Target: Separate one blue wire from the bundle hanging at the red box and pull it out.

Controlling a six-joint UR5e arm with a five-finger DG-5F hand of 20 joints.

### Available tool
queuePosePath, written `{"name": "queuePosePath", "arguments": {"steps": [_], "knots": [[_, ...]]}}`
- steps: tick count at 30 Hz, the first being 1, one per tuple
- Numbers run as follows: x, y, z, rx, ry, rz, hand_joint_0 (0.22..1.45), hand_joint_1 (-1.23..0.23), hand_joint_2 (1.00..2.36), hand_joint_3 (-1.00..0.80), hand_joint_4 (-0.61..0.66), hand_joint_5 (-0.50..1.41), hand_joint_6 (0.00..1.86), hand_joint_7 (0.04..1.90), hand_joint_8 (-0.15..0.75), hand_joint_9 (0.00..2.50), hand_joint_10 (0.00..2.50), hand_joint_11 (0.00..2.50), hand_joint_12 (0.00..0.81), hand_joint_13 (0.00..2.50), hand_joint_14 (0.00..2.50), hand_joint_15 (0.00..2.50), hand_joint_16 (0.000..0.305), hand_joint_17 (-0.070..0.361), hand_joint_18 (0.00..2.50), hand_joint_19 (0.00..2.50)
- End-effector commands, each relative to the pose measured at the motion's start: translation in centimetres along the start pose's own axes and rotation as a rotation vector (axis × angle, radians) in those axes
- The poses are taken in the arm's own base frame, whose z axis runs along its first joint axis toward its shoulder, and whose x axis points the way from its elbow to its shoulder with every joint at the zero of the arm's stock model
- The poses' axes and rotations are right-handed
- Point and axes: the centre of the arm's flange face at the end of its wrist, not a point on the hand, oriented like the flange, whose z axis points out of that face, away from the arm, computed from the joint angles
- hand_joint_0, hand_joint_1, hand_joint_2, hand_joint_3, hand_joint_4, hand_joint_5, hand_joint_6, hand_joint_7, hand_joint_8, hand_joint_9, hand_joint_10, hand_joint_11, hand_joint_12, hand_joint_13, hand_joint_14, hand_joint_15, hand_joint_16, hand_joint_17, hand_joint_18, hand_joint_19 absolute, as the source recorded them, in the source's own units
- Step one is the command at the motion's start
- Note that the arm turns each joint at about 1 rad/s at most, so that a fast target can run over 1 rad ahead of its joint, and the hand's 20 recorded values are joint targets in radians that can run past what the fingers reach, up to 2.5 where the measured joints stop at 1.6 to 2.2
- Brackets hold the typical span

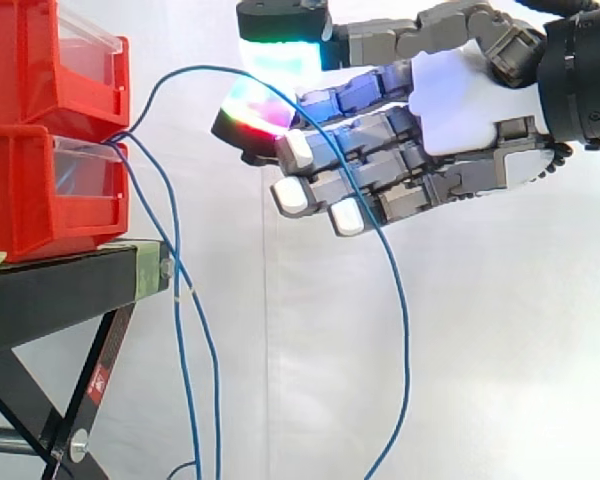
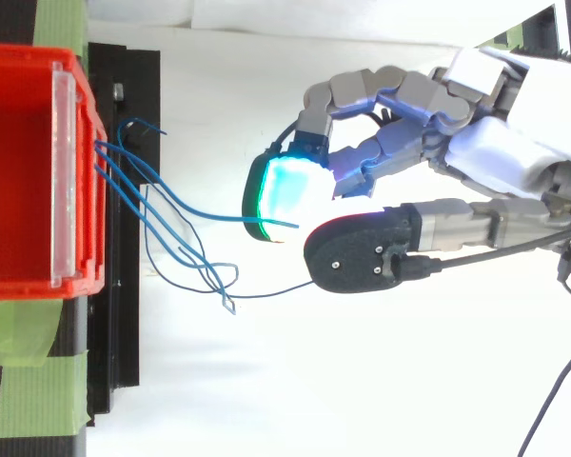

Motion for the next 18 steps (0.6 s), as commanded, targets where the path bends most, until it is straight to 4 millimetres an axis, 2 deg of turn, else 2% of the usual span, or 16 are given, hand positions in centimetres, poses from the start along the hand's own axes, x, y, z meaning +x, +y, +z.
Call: {"name": "queuePosePath", "arguments": {"steps": [1, 18], "knots": [[0.03, 0.00, -0.01, 0.000, 0.001, 0.000, 0.60, -0.71, 1.03, -0.10, 0.08, -0.18, 0.84, 1.17, 0.333, 0.90, 0.02, 1.42, 0.399, 0.83, 0.03, 0.99, 0.047, 0.106, 0.78, 1.08], [0.12, 0.01, -0.05, 0.000, 0.002, 0.000, 0.61, -0.76, 1.03, 0.09, -0.18, -0.14, 0.84, 1.26, 0.285, 1.12, 0.02, 1.42, 0.389, 0.88, 0.03, 0.96, 0.047, 0.105, 0.83, 0.99]]}}
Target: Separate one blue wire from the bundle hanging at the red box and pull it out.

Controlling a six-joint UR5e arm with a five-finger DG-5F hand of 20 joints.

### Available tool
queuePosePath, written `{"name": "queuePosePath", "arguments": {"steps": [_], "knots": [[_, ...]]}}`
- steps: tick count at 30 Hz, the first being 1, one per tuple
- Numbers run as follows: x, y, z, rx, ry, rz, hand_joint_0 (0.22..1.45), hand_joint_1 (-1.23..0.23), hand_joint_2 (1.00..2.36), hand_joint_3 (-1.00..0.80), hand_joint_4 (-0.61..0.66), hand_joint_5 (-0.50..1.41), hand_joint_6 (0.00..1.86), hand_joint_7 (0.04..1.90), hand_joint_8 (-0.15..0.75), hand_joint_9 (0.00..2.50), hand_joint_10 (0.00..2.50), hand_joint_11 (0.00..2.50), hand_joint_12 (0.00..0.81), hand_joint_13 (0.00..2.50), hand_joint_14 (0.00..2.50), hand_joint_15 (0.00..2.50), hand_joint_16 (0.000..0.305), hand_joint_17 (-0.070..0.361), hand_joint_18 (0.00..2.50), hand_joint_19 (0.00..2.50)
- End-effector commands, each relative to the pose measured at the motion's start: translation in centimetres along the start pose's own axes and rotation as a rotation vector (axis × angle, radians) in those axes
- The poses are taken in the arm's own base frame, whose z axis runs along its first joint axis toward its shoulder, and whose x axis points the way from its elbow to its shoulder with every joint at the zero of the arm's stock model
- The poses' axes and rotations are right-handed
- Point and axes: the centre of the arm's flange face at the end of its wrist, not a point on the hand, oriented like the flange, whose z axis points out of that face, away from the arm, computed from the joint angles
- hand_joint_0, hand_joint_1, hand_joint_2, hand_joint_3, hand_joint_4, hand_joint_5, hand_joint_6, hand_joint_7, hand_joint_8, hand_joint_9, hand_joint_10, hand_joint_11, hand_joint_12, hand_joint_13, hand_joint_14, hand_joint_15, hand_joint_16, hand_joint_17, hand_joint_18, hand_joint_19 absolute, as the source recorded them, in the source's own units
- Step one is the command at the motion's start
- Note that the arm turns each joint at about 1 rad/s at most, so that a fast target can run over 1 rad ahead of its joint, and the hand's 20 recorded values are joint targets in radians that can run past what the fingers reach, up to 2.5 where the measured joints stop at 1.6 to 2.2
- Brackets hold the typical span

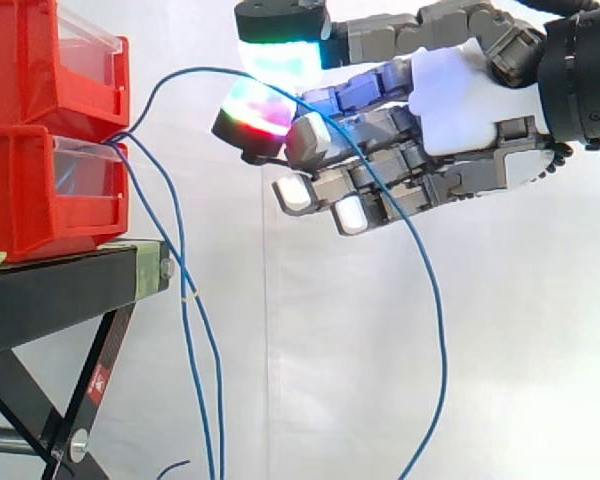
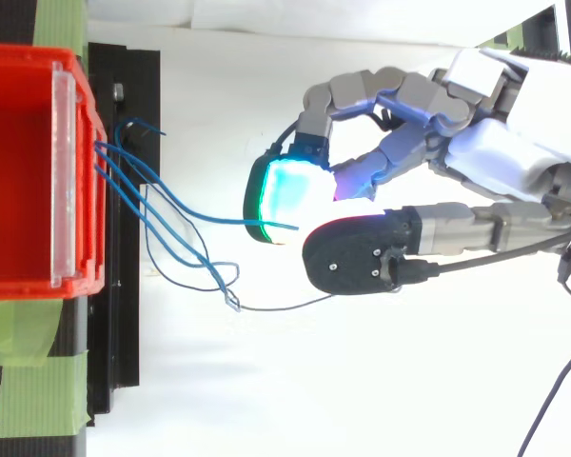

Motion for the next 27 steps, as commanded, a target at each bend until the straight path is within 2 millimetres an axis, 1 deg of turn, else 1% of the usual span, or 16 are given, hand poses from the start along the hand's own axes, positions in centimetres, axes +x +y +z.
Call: {"name": "queuePosePath", "arguments": {"steps": [1, 3, 10, 15, 19, 27], "knots": [[0.03, 0.02, -0.01, 0.000, 0.001, 0.000, 0.61, -0.76, 1.03, 0.10, -0.19, -0.14, 0.84, 1.26, 0.279, 1.13, 0.02, 1.40, 0.392, 0.87, 0.03, 0.93, 0.047, 0.105, 0.82, 0.98], [0.03, 0.02, -0.01, 0.000, 0.001, 0.000, 0.61, -0.77, 1.03, 0.10, -0.20, -0.14, 0.84, 1.25, 0.283, 1.13, 0.02, 1.39, 0.391, 0.85, 0.03, 0.89, 0.048, 0.108, 0.81, 0.94], [0.00, -0.02, -0.04, 0.003, 0.001, -0.003, 0.61, -0.79, 1.03, 0.13, -0.24, -0.13, 0.84, 1.25, 0.294, 1.04, 0.02, 1.22, 0.392, 0.63, 0.02, 0.59, 0.052, 0.118, 0.68, 0.72], [0.00, -0.02, -0.04, 0.003, 0.001, -0.003, 0.61, -0.79, 1.03, 0.14, -0.24, -0.12, 0.84, 1.24, 0.298, 0.96, 0.02, 1.14, 0.405, 0.59, 0.02, 0.55, 0.055, 0.123, 0.64, 0.67], [-0.01, -0.03, -0.06, 0.004, 0.001, -0.004, 0.61, -0.80, 1.02, 0.16, -0.24, -0.12, 0.84, 1.23, 0.298, 0.82, 0.02, 0.97, 0.418, 0.58, 0.02, 0.54, 0.057, 0.128, 0.64, 0.66], [0.07, -0.02, -0.09, 0.004, 0.002, -0.004, 0.61, -0.81, 1.02, 0.17, -0.26, -0.11, 0.84, 1.23, 0.284, 0.74, 0.02, 0.75, 0.426, 0.53, 0.02, 0.48, 0.059, 0.133, 0.62, 0.63]]}}
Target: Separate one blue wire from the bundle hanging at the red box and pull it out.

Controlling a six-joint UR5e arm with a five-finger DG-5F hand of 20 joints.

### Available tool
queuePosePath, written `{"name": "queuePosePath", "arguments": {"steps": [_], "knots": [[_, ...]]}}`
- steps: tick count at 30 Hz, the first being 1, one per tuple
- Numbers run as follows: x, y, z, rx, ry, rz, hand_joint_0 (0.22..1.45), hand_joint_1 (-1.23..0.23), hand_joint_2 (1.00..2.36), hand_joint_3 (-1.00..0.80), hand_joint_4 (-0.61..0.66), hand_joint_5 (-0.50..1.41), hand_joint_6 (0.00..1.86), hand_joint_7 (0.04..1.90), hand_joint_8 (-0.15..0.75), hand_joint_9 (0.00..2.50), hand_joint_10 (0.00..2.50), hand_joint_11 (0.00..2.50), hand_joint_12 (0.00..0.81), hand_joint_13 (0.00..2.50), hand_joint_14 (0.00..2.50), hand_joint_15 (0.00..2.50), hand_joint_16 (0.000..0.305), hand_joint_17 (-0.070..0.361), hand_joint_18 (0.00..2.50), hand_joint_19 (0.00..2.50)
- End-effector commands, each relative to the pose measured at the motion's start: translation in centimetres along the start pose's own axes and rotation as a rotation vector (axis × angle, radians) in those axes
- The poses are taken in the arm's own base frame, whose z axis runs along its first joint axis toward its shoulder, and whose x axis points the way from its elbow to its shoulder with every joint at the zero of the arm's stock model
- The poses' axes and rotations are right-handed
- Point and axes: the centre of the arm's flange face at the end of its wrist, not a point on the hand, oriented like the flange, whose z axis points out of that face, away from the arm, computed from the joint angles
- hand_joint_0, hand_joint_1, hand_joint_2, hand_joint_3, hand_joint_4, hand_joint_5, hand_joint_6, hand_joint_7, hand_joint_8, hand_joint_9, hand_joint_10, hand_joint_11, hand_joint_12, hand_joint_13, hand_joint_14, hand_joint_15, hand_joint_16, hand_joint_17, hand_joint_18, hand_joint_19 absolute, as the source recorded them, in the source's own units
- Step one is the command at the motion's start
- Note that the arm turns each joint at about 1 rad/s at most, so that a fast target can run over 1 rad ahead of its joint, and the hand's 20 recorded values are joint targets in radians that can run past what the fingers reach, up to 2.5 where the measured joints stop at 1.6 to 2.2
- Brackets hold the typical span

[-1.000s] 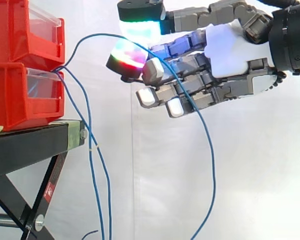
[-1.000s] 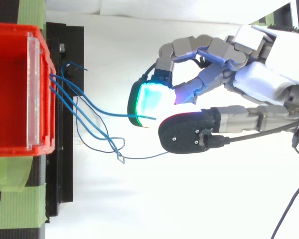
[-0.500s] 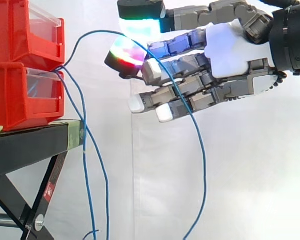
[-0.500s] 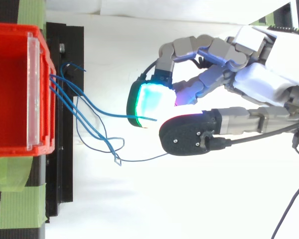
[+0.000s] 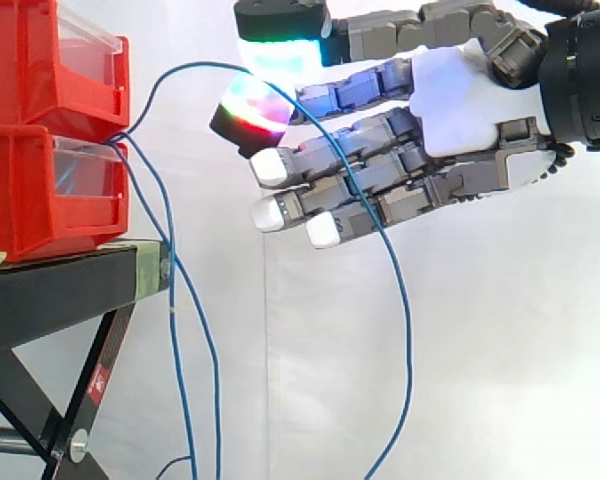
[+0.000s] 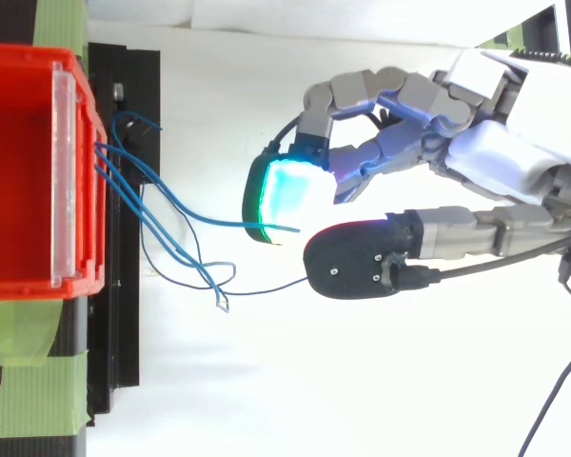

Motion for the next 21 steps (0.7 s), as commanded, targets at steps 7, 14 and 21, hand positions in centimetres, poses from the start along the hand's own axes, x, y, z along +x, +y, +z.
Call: {"name": "queuePosePath", "arguments": {"steps": [7, 14, 21], "knots": [[-0.07, -0.13, 0.00, 0.006, -0.001, -0.005, 0.61, -0.81, 1.02, 0.17, -0.25, -0.11, 0.83, 1.23, 0.257, 0.59, 0.01, 0.58, 0.400, 0.26, 0.01, 0.32, 0.059, 0.133, 0.37, 0.46], [0.04, -0.28, -0.41, 0.029, 0.009, -0.071, 0.60, -0.82, 1.02, 0.18, -0.25, -0.11, 0.84, 1.22, 0.253, 0.54, 0.01, 0.56, 0.378, 0.11, 0.01, 0.24, 0.058, 0.130, 0.19, 0.36], [0.34, -0.54, -1.00, 0.059, 0.019, -0.144, 0.60, -0.82, 1.01, 0.17, -0.24, -0.11, 0.83, 1.22, 0.252, 0.54, 0.01, 0.55, 0.374, 0.10, 0.01, 0.24, 0.058, 0.130, 0.18, 0.36]]}}
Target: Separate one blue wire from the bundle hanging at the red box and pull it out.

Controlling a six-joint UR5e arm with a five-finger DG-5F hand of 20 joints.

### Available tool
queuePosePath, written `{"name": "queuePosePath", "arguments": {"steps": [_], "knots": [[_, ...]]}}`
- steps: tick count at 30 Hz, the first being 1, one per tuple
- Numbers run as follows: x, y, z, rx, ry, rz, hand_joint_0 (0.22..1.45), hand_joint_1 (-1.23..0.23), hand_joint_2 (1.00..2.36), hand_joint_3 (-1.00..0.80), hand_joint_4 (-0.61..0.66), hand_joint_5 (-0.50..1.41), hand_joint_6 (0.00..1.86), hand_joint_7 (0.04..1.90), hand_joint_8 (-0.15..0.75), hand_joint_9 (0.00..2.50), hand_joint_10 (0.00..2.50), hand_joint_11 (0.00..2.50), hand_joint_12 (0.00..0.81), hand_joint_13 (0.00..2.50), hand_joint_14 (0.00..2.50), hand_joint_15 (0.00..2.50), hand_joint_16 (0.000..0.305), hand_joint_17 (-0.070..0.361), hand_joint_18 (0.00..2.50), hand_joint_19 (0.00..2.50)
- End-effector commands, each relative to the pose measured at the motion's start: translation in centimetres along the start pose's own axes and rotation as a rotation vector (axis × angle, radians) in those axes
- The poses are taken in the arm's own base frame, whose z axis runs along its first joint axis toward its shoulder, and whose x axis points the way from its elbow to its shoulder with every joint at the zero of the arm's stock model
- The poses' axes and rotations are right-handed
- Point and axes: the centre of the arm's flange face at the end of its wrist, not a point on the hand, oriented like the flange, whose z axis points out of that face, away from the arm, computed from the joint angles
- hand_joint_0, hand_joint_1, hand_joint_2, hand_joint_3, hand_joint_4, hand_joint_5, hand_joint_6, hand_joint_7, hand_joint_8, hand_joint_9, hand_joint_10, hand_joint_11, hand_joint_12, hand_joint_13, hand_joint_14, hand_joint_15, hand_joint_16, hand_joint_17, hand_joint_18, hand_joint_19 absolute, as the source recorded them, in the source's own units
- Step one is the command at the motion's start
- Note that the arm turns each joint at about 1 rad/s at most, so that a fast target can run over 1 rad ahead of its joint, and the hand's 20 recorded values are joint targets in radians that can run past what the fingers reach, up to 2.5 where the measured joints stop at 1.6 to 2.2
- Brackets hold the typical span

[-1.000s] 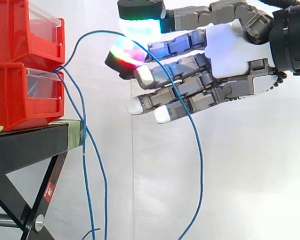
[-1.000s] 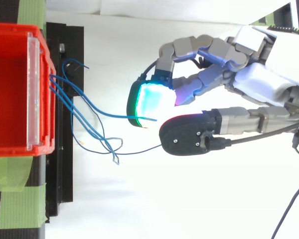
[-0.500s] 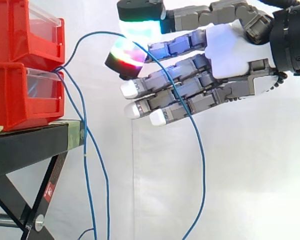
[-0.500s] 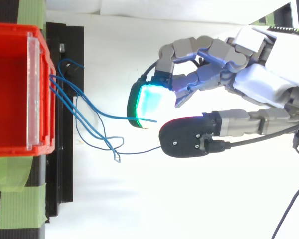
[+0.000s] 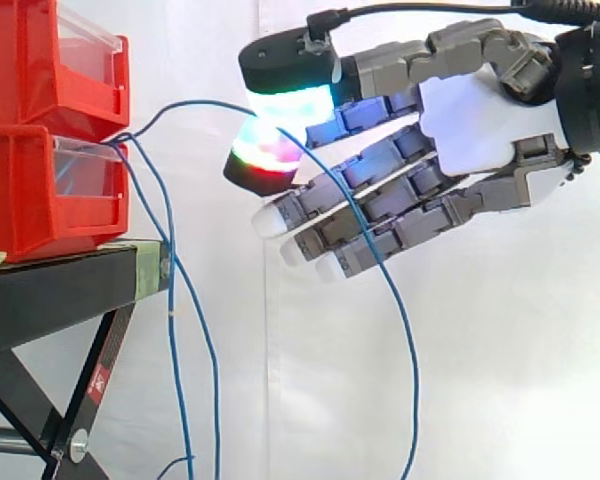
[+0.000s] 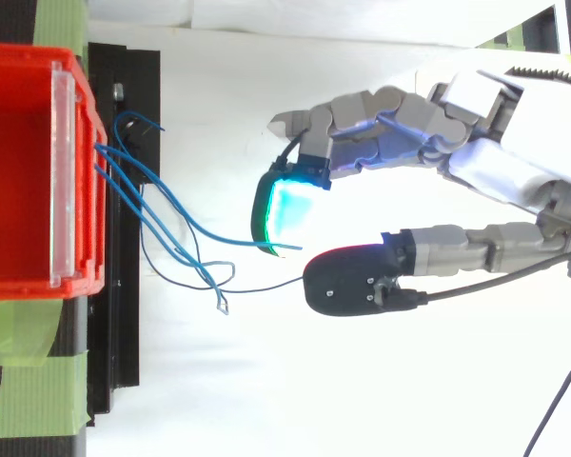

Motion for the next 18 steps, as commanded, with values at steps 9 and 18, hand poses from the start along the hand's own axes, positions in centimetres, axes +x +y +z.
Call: {"name": "queuePosePath", "arguments": {"steps": [9, 18], "knots": [[0.7, -1.7, -1.4, 0.029, -0.026, -0.013, 0.60, -0.82, 1.02, 0.16, -0.25, -0.11, 0.83, 1.23, 0.253, 0.54, 0.01, 0.56, 0.370, 0.11, 0.01, 0.23, 0.057, 0.128, 0.18, 0.37], [1.9, -2.8, -2.6, 0.048, -0.027, -0.003, 0.60, -0.82, 1.02, 0.16, -0.25, -0.11, 0.83, 1.22, 0.254, 0.54, 0.01, 0.56, 0.370, 0.11, 0.01, 0.24, 0.056, 0.127, 0.19, 0.37]]}}
